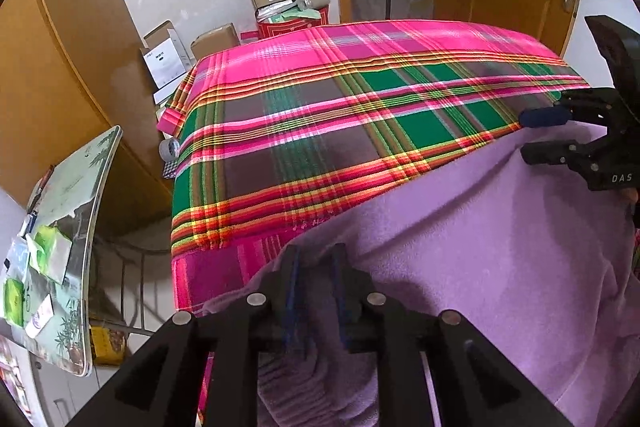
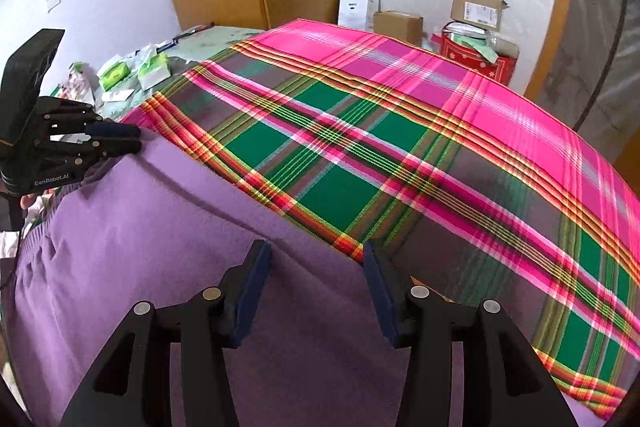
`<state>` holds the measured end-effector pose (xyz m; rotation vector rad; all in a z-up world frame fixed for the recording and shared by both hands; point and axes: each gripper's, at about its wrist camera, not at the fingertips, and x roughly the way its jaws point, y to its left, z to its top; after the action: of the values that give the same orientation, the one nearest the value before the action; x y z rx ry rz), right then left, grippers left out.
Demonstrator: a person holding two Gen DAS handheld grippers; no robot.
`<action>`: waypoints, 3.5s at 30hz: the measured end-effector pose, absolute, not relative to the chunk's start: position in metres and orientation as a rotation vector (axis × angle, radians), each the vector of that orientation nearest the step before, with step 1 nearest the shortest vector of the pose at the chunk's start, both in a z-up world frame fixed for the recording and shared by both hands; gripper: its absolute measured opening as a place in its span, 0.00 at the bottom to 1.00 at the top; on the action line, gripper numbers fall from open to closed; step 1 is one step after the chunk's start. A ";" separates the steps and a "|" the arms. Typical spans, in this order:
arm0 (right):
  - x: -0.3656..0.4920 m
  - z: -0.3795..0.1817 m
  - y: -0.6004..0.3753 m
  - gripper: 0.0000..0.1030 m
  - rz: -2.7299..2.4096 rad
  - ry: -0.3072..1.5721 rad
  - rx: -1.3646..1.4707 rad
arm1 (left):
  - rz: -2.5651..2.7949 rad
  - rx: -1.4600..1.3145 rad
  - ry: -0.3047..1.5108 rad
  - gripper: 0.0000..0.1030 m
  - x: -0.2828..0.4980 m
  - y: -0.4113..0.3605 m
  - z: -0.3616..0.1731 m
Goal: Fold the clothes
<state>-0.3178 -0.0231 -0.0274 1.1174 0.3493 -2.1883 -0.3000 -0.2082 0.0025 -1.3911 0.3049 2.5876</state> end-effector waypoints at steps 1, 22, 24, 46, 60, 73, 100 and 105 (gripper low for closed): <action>-0.317 -0.027 -0.023 0.46 -2.188 0.354 1.112 | 2.589 -1.388 0.301 0.16 -0.300 -0.208 0.002; -0.314 -0.028 -0.039 0.39 -2.106 0.389 1.067 | 2.611 -1.341 0.575 0.33 -0.303 -0.201 0.003; -0.314 -0.028 -0.038 0.39 -2.108 0.384 1.066 | 2.613 -1.339 0.548 0.33 -0.305 -0.203 0.003; -0.311 -0.028 -0.040 0.34 -2.130 0.390 1.052 | 2.630 -1.250 0.623 0.04 -0.294 -0.187 -0.004; -0.297 -0.026 -0.049 0.15 -2.140 0.474 1.007 | 2.652 -1.228 0.591 0.03 -0.292 -0.190 -0.003; -0.282 -0.016 -0.052 0.08 -2.186 0.528 0.944 | 2.699 -1.175 0.578 0.02 -0.285 -0.191 0.008; -0.194 0.046 -0.038 0.08 -2.265 0.541 0.768 | 2.783 -1.051 0.569 0.02 -0.223 -0.181 0.054; -0.173 0.054 -0.033 0.08 -2.268 0.517 0.743 | 2.798 -1.024 0.568 0.02 -0.206 -0.179 0.062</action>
<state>-0.1725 -0.0332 0.0541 0.7429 0.5165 -2.2683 -0.2061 -0.1793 0.0625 -1.0243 0.5676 2.7985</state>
